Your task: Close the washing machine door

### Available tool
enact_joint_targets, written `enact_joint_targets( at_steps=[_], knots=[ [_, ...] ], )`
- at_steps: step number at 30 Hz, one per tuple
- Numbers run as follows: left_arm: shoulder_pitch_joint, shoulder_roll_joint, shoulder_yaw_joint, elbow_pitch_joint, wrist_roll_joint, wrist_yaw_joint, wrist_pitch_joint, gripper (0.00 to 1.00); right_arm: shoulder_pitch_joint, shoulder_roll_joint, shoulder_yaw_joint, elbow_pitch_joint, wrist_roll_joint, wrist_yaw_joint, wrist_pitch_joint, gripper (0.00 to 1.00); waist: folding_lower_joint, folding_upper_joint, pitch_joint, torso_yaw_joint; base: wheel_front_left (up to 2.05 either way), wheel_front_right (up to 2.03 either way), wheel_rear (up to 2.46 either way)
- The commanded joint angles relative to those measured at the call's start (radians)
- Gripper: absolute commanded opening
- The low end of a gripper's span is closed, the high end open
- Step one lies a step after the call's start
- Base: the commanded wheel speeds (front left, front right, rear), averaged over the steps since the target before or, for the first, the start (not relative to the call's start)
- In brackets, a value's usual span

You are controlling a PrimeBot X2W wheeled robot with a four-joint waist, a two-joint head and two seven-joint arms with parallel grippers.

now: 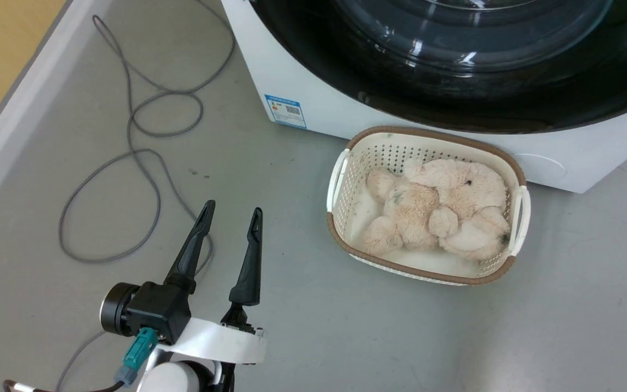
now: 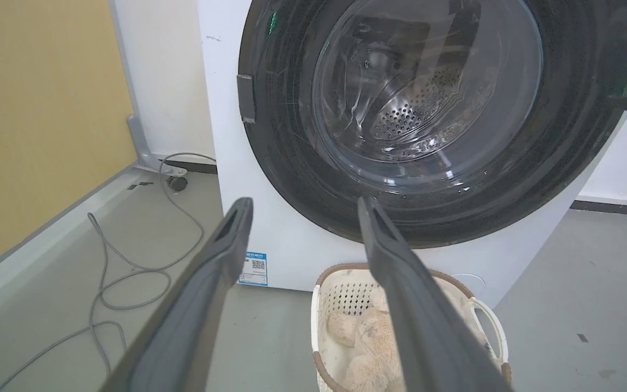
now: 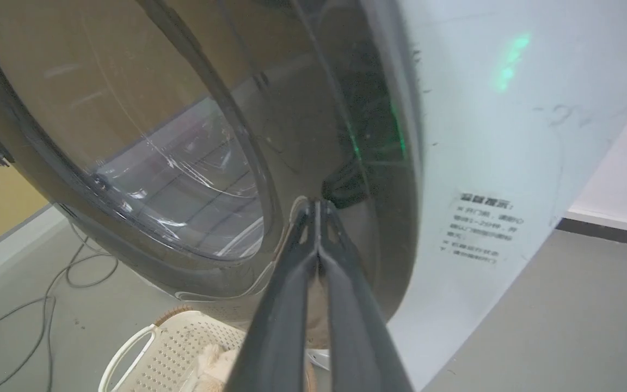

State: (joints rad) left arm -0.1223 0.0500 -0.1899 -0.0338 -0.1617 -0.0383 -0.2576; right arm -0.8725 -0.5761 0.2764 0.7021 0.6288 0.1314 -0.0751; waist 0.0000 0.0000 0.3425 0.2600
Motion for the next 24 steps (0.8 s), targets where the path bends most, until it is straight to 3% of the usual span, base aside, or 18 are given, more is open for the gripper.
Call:
enact_joint_targets(
  at_steps=[1, 13, 24],
  knots=[
    [-0.002, 0.000, 0.000, 0.001, -0.002, -0.001, -0.004, 1.00, -0.025, -0.013, 0.005, 0.014, 0.009, -0.001, -0.001, 0.00, 0.0000, 0.0000, 0.005, 0.006, 0.00, 0.00, 0.00],
    [-0.001, 0.000, -0.012, 0.008, -0.008, 0.009, -0.004, 1.00, -0.059, -0.020, 0.038, 0.091, 0.041, -0.001, -0.048, 0.00, 0.0000, 0.0000, -0.017, 0.003, 0.00, 0.00, 0.00],
    [0.041, 0.000, 0.022, 0.054, -0.004, 0.013, -0.004, 1.00, 0.145, 0.011, 0.092, -0.009, 0.048, -0.001, -0.173, 0.00, 0.0000, 0.0000, -0.157, -0.092, 0.00, 0.00, 0.00]
  ],
)
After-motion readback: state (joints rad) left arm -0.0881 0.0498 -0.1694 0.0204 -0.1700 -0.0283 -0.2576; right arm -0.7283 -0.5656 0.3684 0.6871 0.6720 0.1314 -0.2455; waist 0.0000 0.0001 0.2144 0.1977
